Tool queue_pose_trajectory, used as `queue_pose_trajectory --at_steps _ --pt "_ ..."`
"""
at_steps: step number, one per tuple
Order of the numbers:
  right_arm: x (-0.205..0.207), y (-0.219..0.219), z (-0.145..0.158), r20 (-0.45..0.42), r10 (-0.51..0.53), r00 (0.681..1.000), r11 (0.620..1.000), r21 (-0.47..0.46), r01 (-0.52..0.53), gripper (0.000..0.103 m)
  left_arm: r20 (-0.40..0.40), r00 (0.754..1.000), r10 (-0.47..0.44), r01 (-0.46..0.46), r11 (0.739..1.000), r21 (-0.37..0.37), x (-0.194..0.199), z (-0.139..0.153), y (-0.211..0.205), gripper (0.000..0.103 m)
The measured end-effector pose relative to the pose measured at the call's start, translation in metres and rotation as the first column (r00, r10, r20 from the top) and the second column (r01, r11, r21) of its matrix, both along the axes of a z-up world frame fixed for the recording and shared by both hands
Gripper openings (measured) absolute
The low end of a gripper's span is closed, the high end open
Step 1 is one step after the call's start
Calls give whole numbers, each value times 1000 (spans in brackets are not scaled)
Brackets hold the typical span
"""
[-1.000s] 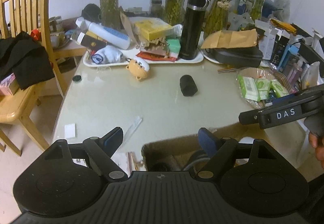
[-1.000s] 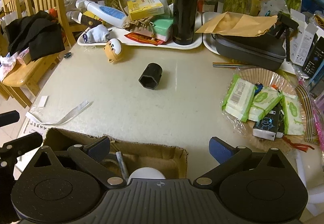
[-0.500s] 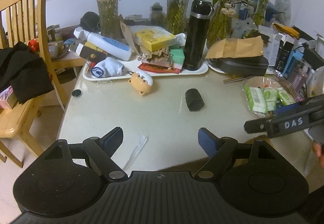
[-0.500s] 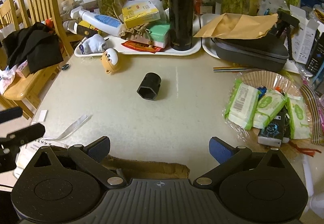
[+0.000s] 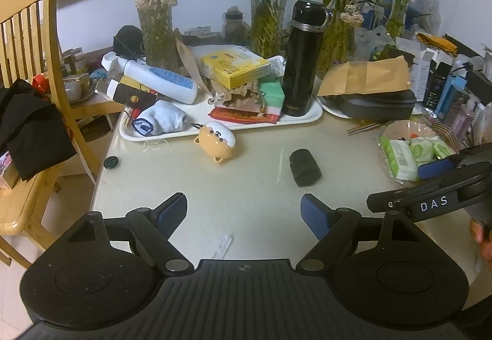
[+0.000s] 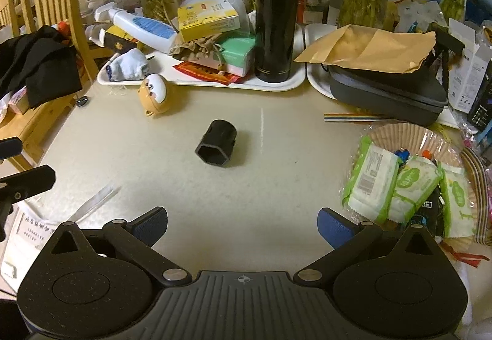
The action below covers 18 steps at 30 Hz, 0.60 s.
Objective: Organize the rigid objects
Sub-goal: 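Move the right gripper to the black hexagonal piece and grasp it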
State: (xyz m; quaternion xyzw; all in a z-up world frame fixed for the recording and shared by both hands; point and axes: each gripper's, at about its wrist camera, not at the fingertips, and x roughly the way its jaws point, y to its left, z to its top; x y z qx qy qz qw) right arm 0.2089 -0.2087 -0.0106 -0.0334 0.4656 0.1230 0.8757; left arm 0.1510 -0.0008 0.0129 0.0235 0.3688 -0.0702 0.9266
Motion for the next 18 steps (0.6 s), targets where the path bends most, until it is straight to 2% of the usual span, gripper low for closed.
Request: queue_pose_trajectory --at_steps 8,18 --pt "23 5 -10 -13 -5 1000 1000 14 6 103 5 1000 5 -5 1000 2 17 -3 9 81" --pt "62 15 -25 -56 19 998 996 90 -14 102 3 1000 25 -25 1000 5 32 -9 25 81"
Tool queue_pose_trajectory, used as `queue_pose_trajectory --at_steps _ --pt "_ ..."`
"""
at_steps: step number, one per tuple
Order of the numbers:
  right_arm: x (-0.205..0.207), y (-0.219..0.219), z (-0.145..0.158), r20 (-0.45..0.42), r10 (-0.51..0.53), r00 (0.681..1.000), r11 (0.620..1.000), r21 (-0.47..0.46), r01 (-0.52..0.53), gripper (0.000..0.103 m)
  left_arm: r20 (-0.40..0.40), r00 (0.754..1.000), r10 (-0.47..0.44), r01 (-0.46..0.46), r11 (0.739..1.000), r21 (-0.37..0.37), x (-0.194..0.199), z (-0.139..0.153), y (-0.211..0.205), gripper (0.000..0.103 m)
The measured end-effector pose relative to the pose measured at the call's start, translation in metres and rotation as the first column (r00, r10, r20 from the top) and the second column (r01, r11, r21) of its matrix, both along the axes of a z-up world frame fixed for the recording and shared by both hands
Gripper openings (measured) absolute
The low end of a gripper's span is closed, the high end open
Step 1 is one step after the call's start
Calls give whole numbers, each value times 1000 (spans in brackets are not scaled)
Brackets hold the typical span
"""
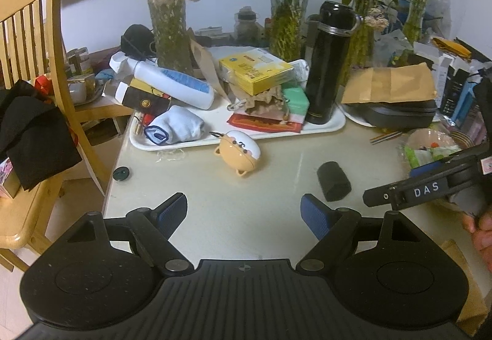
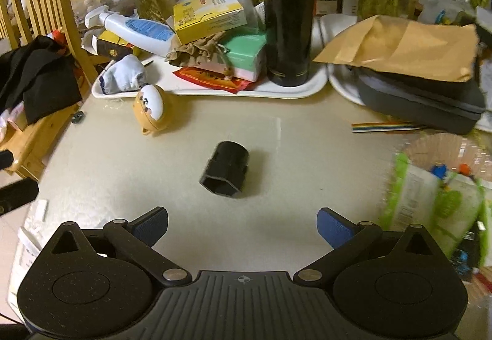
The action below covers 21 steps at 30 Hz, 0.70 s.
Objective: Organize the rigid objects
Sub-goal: 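Move the right gripper to the black hexagonal piece and grasp it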
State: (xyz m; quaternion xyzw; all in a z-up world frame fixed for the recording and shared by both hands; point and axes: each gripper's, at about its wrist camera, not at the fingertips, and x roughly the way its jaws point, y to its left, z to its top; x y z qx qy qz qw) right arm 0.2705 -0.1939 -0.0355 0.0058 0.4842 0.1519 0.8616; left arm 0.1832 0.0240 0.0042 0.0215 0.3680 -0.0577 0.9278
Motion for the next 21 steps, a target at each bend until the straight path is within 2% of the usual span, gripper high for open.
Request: queue_pose_trajectory --at_steps 2,4,15,21 --pt "8 2 -4 -22 -8 1000 1000 23 8 100 -7 1000 9 -9 1000 -7 2 -1 2 81" --pt "17 4 -10 -52 -12 999 998 57 15 94 -13 1000 14 -14 1000 -19 4 -3 5 81" --pt "60 4 -47 -207 -123 971 966 201 165 86 -32 999 25 -26 999 -47 5 -5 10 81" --pt "67 3 -58 -239 -150 960 948 243 208 77 -40 999 22 -24 999 -47 6 -7 10 81"
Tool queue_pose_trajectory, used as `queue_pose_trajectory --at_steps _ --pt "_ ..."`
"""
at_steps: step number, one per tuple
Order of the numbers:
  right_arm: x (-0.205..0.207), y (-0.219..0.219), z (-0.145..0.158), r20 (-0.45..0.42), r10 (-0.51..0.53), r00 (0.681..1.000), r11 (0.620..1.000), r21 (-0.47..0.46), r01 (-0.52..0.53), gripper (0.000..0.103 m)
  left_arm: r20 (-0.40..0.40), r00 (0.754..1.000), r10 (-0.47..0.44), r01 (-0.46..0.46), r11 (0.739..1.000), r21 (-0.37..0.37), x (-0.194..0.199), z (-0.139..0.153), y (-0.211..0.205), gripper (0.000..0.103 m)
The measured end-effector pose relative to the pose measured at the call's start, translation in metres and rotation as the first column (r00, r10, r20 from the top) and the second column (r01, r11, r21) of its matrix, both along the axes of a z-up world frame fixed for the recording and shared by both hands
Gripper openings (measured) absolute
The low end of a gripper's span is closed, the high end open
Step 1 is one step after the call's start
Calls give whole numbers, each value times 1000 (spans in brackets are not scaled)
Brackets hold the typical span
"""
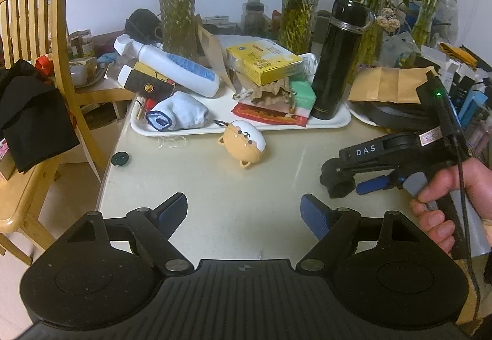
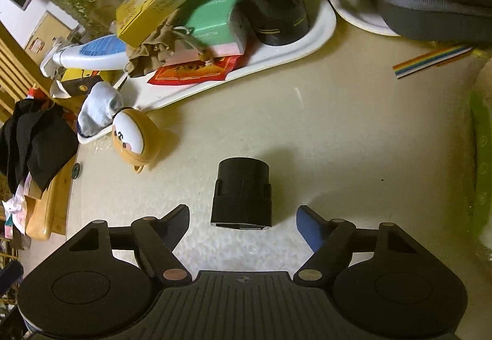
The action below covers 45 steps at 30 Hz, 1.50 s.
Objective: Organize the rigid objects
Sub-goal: 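Move the right gripper to the black hexagonal piece and grasp it, then grasp the orange cat-face case with the left gripper while the right holds the hexagonal piece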
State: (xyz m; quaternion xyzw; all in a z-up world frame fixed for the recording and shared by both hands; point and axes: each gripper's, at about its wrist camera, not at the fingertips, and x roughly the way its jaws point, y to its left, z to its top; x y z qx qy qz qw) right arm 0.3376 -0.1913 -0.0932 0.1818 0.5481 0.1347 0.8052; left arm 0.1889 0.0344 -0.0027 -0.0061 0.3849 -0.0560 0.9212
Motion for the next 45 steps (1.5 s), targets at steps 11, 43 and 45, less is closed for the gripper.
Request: queue_pose_trajectory --at_steps 11,43,45 --pt "0 3 0 -5 -7 1000 1000 -12 7 67 -9 1000 2 -2 1000 -3 0 -2 0 81" --pt "-29 6 56 144 66 987 984 -171 -41 44 28 1000 -12 11 1000 24 5 -14 -7 81" --pt "-35 6 63 164 89 982 978 -199 -55 44 35 999 -12 11 1000 29 6 -14 -8 81"
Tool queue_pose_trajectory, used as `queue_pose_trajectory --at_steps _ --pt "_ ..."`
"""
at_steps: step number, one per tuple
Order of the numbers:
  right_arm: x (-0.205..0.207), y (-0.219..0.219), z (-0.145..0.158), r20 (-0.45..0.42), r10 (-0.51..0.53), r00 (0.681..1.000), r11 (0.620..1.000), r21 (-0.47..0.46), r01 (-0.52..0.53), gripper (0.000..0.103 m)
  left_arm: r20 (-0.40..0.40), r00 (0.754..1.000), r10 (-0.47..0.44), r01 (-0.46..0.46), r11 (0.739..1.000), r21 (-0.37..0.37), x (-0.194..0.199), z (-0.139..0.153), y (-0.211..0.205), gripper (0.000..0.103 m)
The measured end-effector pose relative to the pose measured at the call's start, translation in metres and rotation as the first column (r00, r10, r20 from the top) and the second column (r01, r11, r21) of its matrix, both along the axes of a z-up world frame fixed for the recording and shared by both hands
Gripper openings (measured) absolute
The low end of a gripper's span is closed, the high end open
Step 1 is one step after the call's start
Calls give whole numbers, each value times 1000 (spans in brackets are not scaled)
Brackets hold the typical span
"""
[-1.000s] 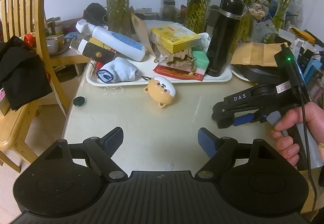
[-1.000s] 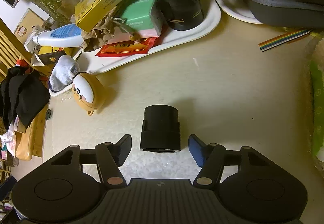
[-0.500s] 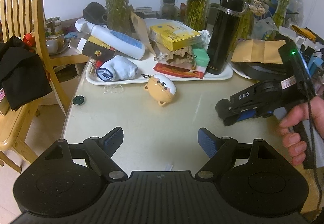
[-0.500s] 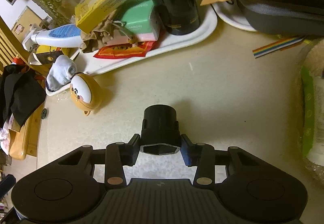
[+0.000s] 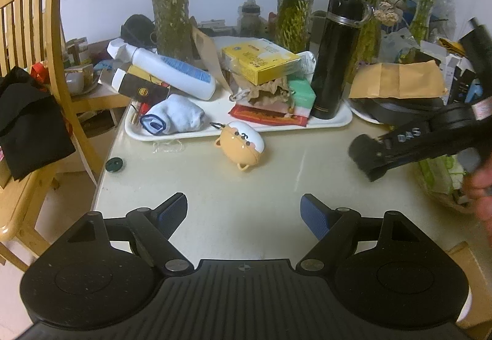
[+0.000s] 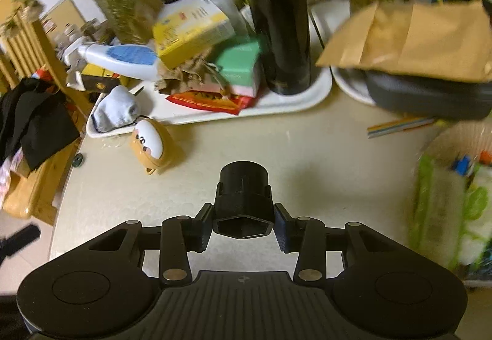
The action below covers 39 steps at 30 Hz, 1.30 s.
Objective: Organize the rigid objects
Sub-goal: 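Grasp the orange cat-face case with the left gripper while the right holds the hexagonal piece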
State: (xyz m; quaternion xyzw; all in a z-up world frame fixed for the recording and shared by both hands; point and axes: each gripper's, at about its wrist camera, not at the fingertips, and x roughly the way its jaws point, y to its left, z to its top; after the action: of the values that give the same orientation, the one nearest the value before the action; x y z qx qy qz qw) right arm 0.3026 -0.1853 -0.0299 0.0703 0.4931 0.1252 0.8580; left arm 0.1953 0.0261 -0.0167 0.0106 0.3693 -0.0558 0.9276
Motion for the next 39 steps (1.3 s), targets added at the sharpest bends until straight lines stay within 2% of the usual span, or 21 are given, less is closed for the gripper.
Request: queue_pose_trajectory --at_steps 11,17,27,34,39 --pt "-48 -34 33 51 56 997 996 -77 -52 44 56 998 -15 14 1000 6 19 -10 -9 81" --pt "-70 -50 45 72 73 995 994 -87 -67 44 49 999 13 -11 1000 -29 44 -23 -9 81" --pt "-81 -46 57 97 130 987 989 -89 -121 44 -39 993 109 -113 982 -151 93 -50 -5 81" --pt "-82 -34 59 96 182 979 981 -91 -174 44 -145 973 181 -211 951 -227 120 -74 3 81" --pt "-81 -33 59 90 192 977 979 -86 -184 44 -167 961 222 -263 920 -292 135 -81 9 81"
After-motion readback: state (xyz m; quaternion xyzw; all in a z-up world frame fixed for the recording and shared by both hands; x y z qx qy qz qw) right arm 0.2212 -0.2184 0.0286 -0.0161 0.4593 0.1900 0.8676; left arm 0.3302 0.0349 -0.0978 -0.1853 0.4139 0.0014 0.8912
